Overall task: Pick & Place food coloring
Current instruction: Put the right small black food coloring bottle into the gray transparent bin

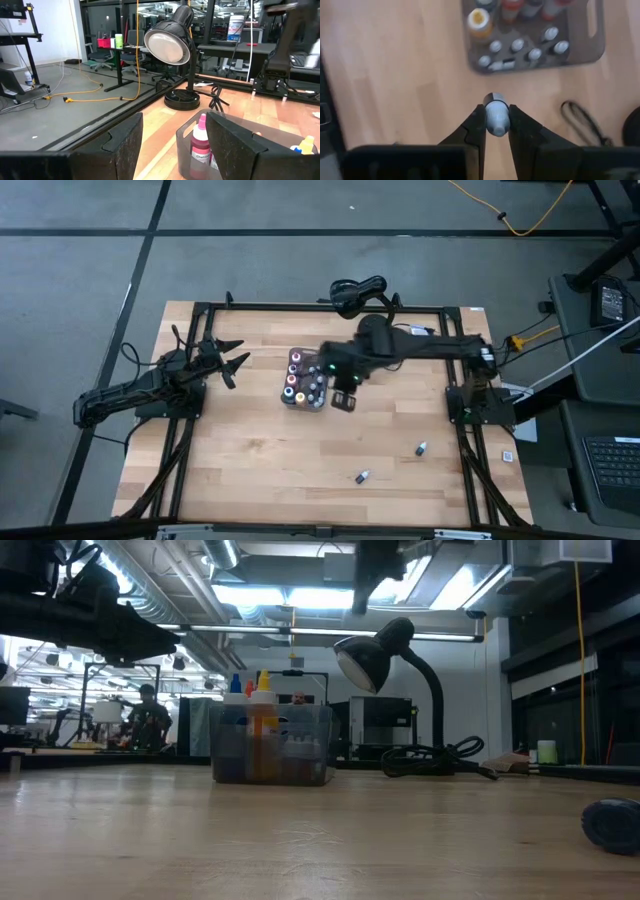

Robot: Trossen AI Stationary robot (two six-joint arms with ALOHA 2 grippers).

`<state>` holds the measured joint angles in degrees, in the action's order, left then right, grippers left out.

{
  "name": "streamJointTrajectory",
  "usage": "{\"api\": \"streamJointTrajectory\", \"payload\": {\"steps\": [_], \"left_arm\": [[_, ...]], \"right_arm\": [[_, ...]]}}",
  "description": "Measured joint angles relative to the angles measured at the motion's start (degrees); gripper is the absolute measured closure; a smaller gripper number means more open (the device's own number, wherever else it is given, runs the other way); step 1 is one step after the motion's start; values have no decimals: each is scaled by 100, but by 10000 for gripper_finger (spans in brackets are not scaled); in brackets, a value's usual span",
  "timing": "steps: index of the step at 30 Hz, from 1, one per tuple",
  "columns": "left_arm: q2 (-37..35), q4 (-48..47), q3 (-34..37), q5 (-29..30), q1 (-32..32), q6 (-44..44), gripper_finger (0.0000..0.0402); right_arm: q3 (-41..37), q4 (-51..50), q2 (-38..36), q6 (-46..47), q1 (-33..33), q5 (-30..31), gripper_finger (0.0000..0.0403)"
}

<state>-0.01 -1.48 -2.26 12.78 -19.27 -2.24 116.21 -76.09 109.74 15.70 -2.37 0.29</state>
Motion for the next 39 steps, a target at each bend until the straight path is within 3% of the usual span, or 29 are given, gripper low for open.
{"api": "streamJointTrajectory", "payload": {"steps": [8,20,39], "left_arm": [[0,-2,0,0,0,0,190],[0,-2,0,0,0,0,190],[0,0,0,0,0,0,190]], "right_arm": [[260,193,827,-823,535,-49,340],[261,899,1829,-1660,776,-176,340],[261,1370,2262,-2606,977,62,340]]}}
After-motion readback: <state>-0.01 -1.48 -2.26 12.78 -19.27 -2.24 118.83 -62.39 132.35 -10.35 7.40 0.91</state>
